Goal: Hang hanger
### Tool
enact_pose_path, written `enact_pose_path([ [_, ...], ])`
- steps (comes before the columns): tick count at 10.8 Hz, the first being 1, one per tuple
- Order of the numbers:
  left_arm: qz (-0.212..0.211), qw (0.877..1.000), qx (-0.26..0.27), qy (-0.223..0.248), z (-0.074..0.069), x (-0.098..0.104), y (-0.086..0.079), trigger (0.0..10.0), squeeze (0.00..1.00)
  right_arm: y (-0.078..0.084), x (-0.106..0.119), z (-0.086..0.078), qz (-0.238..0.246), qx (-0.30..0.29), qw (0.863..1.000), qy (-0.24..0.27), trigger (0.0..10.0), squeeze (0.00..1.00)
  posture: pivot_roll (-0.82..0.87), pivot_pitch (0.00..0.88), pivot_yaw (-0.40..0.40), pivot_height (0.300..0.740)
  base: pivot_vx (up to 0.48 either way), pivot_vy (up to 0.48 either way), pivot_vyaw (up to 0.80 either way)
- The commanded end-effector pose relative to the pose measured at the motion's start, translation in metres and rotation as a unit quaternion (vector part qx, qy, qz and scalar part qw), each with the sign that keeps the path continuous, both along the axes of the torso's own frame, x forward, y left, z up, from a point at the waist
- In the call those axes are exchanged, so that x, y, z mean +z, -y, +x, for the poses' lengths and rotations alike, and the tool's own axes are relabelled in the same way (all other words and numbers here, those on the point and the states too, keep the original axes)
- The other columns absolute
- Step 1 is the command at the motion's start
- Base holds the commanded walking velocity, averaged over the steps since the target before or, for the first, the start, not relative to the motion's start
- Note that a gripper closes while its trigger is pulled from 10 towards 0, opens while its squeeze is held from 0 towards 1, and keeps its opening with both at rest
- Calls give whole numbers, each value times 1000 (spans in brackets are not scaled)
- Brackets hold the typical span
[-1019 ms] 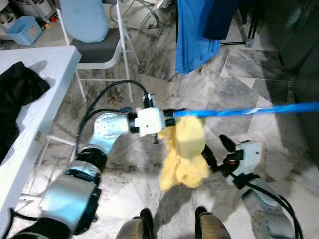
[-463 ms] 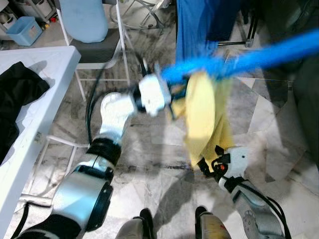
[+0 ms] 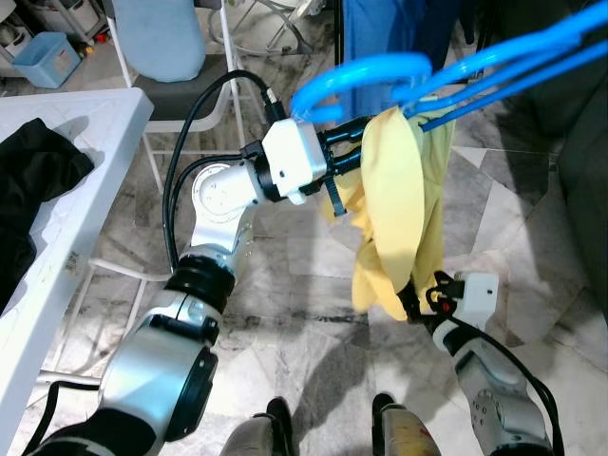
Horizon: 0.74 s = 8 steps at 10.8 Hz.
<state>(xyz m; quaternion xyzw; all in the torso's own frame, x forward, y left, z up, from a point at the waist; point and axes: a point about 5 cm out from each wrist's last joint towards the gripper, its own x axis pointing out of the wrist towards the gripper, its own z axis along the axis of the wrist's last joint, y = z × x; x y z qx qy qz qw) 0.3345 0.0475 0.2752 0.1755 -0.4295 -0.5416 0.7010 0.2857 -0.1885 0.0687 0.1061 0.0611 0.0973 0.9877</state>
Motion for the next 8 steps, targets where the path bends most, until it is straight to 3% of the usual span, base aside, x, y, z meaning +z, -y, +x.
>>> enact_pose_path([
  [1, -16, 1000, -9, 15, -4, 7, -1, 0, 0, 0, -6, -2, 1, -6, 1000, -19, 10000, 0, -213, 298, 158, 740, 0, 0, 0],
  [4, -26, 999, -15, 11, -7, 11, 1, 0, 0, -2, -2, 10, 24, -13, 1000, -12, 9804, 0, -209, 293, 155, 740, 0, 0, 0],
  [5, -28, 999, -16, 12, -7, 12, 1, 0, 0, -4, -2, 13, 28, -12, 999, -13, 0, 0, -209, 293, 155, 740, 0, 0, 0],
  [6, -36, 999, -16, 12, -8, 16, 2, 0, 0, -6, -4, 16, 30, -12, 999, -20, 0, 0, -202, 291, 152, 740, 0, 0, 0],
  [8, -33, 999, -6, 10, -6, 15, -1, 0, 0, 8, -14, 8, 41, -56, 997, -39, 0, 0, -197, 291, 150, 740, 0, 0, 0],
])
